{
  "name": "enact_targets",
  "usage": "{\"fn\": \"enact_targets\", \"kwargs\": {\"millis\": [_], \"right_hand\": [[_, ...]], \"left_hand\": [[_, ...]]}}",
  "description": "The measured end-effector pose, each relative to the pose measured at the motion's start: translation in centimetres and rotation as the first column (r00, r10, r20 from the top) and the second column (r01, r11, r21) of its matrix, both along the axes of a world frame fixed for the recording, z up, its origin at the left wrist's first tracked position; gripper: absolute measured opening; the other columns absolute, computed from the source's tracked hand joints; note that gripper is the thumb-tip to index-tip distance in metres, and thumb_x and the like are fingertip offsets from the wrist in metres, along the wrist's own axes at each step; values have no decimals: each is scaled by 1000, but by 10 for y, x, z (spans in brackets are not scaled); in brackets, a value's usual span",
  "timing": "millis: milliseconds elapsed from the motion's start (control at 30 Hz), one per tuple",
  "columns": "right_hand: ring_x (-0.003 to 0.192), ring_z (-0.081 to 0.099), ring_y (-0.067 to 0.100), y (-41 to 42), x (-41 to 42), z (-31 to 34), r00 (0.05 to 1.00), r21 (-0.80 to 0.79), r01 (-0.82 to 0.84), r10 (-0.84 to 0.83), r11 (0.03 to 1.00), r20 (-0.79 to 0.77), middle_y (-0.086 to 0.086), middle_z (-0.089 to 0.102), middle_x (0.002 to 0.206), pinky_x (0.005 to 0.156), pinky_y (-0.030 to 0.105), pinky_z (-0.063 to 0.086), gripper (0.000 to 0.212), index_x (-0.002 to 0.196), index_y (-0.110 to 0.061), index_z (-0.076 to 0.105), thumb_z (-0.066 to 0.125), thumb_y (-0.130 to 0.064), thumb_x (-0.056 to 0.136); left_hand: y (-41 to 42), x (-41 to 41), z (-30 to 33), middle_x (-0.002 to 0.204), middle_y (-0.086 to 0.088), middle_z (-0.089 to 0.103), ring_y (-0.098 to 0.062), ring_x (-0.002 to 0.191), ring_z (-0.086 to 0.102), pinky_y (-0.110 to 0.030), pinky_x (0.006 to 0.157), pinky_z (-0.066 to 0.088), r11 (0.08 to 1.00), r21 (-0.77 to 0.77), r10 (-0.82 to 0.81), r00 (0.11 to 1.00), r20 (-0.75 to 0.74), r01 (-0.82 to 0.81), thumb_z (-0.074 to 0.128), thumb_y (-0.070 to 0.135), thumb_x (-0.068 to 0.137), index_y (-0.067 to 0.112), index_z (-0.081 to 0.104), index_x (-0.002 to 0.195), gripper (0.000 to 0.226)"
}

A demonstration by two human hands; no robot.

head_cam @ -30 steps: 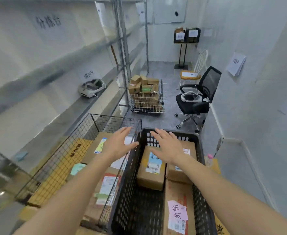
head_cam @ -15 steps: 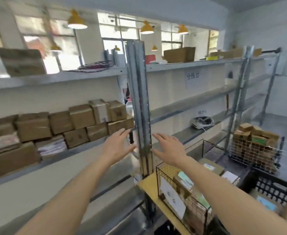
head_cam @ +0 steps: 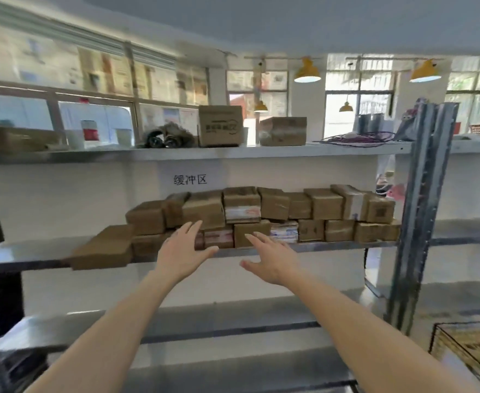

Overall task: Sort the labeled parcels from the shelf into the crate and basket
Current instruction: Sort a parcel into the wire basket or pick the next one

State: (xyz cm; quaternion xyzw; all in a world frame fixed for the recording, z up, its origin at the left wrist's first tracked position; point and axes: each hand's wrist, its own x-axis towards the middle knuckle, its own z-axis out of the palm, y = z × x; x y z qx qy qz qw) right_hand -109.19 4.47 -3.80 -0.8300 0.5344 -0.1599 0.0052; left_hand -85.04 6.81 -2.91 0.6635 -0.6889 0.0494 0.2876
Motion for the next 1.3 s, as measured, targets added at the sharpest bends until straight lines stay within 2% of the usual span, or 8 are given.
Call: {"fn": "enact_targets", "kwargs": {"millis": [167, 333, 467, 633, 800, 967, 1067, 1300], "right_hand": [[149, 30, 20, -18, 107, 1, 993, -31, -117, 117, 993, -4, -8, 25, 165, 120, 43, 27, 74, 159, -32, 22, 45, -65, 97], [149, 30, 20, -42, 211, -8, 976, 5, -219, 219, 976, 9, -7, 25, 165, 116, 43, 32, 73, 159, -31, 22, 45, -64, 98], [143, 38, 21, -71, 288, -12, 959, 17, -280, 279, 960, 44, -7, 33, 161, 112, 44, 38, 70, 158, -31, 27, 46, -62, 98], [140, 41, 22, -123, 364, -25, 960, 102, -275, 267, 956, 87, -5, 35, 159, 107, 45, 43, 71, 157, -30, 27, 46, -64, 97], [143, 39, 21, -166, 403, -47, 973, 171, -227, 214, 959, 90, -5, 35, 160, 108, 46, 41, 69, 157, -29, 29, 46, -62, 99], [143, 39, 18, -188, 429, -65, 985, 196, -172, 164, 965, 56, -7, 35, 160, 109, 47, 42, 65, 155, -30, 33, 44, -63, 99], [140, 43, 19, -192, 445, -69, 991, 204, -127, 118, 971, 56, -5, 40, 156, 107, 47, 43, 62, 152, -31, 37, 43, -63, 99], [133, 52, 29, -177, 491, -81, 986, 265, 12, -56, 964, 158, 0, 21, 162, 108, 45, 47, 58, 150, -30, 40, 49, -57, 100]], "left_hand": [[17, 100, -8, 162, 3, 33, -21, 147, 35, -44, 113, 39, 991, 5, 135, 990, -50, -135, 52, 72, 90, 27, 30, 157, 84], [13, 195, -22, 161, 0, 35, -24, 146, 37, -45, 112, 39, 966, 47, 257, 962, -90, -253, 52, 71, 89, 28, 29, 157, 83], [-7, 268, -29, 155, -4, 44, -30, 136, 48, -49, 107, 44, 947, 89, 317, 943, -105, -309, 52, 71, 89, 26, 34, 155, 81], [-56, 338, -33, 159, -4, 37, -31, 138, 46, -49, 108, 43, 931, 157, 349, 929, -122, -329, 51, 68, 93, 26, 29, 158, 80], [-104, 381, -52, 162, -4, 34, -31, 144, 40, -50, 111, 40, 923, 232, 345, 926, -149, -307, 49, 69, 92, 29, 26, 159, 81], [-132, 414, -72, 153, -5, 44, -32, 136, 48, -47, 104, 43, 926, 283, 304, 938, -165, -251, 51, 65, 94, 29, 32, 156, 74], [-146, 435, -82, 149, -4, 49, -29, 135, 49, -44, 104, 43, 936, 306, 251, 937, -244, -171, 52, 67, 93, 28, 34, 154, 75], [-170, 463, -96, 139, -3, 59, -28, 128, 56, -42, 106, 45, 943, 331, 130, 876, -464, 35, 62, 49, 96, 21, 41, 150, 64]]}}
